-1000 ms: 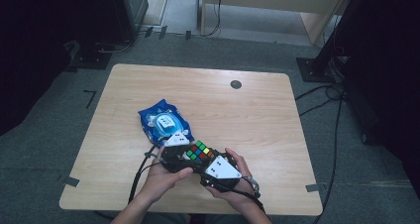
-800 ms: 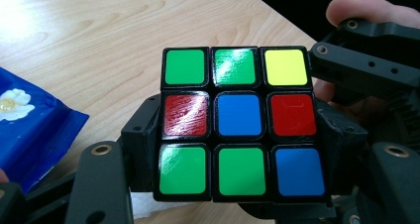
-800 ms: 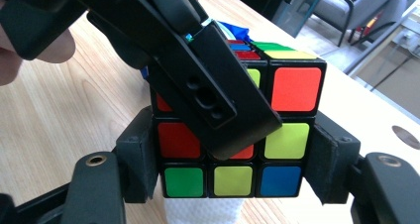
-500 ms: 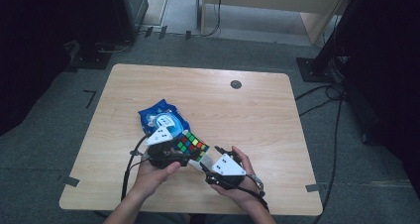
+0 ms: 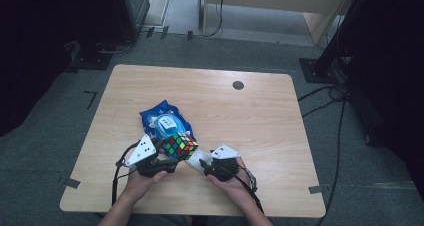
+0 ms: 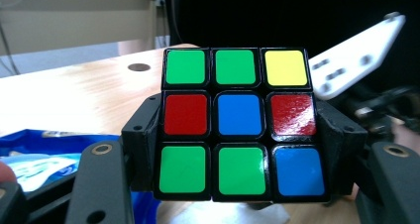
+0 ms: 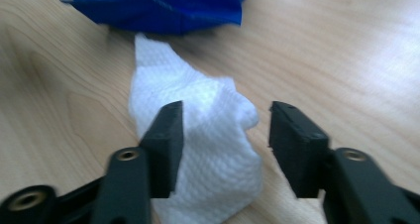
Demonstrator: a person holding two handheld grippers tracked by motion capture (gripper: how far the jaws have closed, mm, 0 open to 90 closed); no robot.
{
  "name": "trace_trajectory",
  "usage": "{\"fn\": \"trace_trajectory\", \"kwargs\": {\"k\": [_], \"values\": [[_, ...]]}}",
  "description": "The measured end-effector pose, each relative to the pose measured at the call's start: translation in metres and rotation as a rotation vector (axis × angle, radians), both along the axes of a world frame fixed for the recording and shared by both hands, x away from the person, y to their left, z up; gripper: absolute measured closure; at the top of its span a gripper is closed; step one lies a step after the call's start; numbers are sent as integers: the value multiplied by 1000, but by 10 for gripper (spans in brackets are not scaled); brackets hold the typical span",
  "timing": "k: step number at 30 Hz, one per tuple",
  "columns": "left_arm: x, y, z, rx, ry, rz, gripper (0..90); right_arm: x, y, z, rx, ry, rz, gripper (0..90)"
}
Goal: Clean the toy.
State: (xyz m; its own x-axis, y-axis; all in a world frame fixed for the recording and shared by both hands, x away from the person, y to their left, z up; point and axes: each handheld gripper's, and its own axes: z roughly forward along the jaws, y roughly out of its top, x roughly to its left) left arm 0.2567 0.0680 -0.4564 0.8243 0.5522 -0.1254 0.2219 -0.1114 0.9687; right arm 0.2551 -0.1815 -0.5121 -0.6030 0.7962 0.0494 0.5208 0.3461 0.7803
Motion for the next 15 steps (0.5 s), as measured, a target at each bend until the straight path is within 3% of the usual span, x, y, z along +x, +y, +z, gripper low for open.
{"fn": "trace_trajectory", "kwargs": {"k": [1,4,7,12,15], "values": [[0,0,0,5,2,-4,341,1,1,-2,-10,8,-7,604],[0,1,-2,30,1,4,341,1,-3,-1,-18,9,-8,765],[2,2,-2,33,15,16,341,3,-21,7,-15,9,-29,851],[3,3,-2,36,23,27,341,2,-60,18,-58,-34,-137,864],[2,-1,-3,45,16,20,341,0,-74,21,-55,-59,-172,773]]}}
